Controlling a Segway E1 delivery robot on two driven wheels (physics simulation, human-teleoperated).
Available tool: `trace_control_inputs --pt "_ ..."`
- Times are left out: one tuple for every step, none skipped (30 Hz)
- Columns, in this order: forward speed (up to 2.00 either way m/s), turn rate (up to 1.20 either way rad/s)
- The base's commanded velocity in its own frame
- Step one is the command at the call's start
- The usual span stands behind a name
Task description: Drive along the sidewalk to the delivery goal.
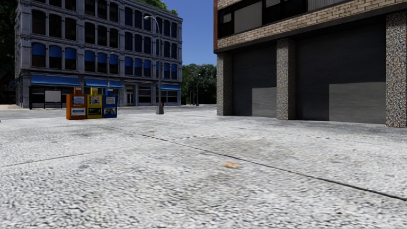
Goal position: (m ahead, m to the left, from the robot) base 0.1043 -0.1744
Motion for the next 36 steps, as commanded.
trace_control_inputs --pt "1.64 0.0" --pt "1.64 0.0" --pt "1.64 0.0" --pt "1.64 0.0" --pt "1.64 0.0" --pt "1.57 0.0" --pt "0.0 0.0" --pt "0.0 0.0" --pt "0.0 0.0" --pt "0.0 0.0" --pt "0.0 0.0" --pt "0.0 0.0" --pt "0.0 0.0" --pt "0.0 0.0" --pt "0.0 0.0" --pt "0.0 0.0" --pt "0.0 0.0" --pt "0.0 0.0" --pt "0.0 0.0" --pt "0.0 0.0" --pt "0.0 0.0" --pt "0.0 0.0" --pt "0.0 0.0" --pt "0.0 0.0" --pt "0.0 0.0" --pt "0.0 0.0" --pt "0.0 0.0" --pt "0.0 0.0" --pt "0.0 0.0" --pt "0.0 0.0" --pt "0.0 0.0" --pt "0.0 0.0" --pt "0.0 0.0" --pt "0.0 0.0" --pt "0.0 0.0" --pt "0.0 0.0"
